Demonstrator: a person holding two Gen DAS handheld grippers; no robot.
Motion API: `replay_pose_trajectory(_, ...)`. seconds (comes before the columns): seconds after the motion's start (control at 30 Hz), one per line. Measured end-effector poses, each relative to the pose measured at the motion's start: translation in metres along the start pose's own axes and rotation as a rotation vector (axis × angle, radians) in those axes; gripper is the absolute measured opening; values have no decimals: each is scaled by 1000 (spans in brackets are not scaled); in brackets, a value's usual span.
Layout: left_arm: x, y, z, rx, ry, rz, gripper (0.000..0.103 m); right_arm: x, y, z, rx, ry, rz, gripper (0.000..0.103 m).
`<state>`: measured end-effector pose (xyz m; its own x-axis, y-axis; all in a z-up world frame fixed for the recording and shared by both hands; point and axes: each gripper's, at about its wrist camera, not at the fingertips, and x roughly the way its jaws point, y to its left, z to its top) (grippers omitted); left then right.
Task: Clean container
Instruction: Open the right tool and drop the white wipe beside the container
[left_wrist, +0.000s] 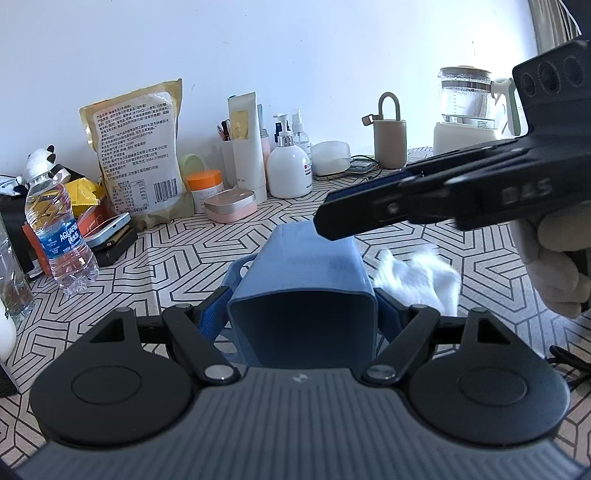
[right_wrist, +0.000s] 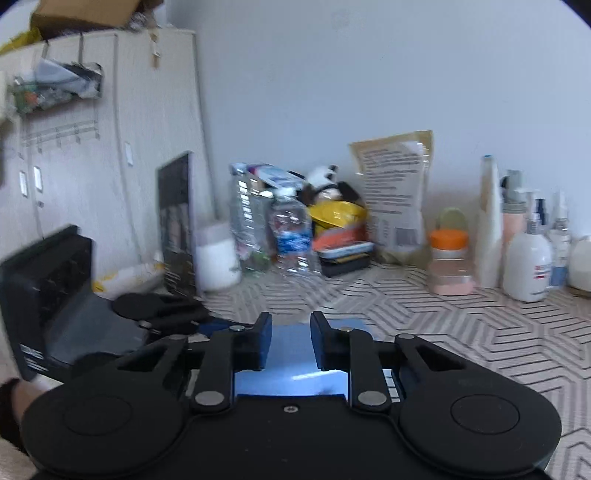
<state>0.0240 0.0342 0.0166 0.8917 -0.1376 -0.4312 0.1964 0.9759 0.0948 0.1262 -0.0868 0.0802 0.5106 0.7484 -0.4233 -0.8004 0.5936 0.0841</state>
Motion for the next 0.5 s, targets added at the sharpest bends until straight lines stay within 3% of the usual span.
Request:
replay_pose_trajectory(0.1,0,0,0,1,0,0,80,-4,-6,0,37,-14,-5,27)
replay_pose_trajectory(0.2,0,0,0,1,0,1,80,-12,-7,2,44,-46,-11,52)
replay_pose_trajectory(0.27,0,0,0,1,0,0,80,-18,-7,3,53,-51,-16,59)
replay_pose_trajectory(0.37,0,0,0,0,0,-1,80,-26,-6,3,88,4,-56,73)
replay_pose_trajectory(0.5,0,1,0,-5,-2,-5,80,-33,11,-11,52,134,-143,73)
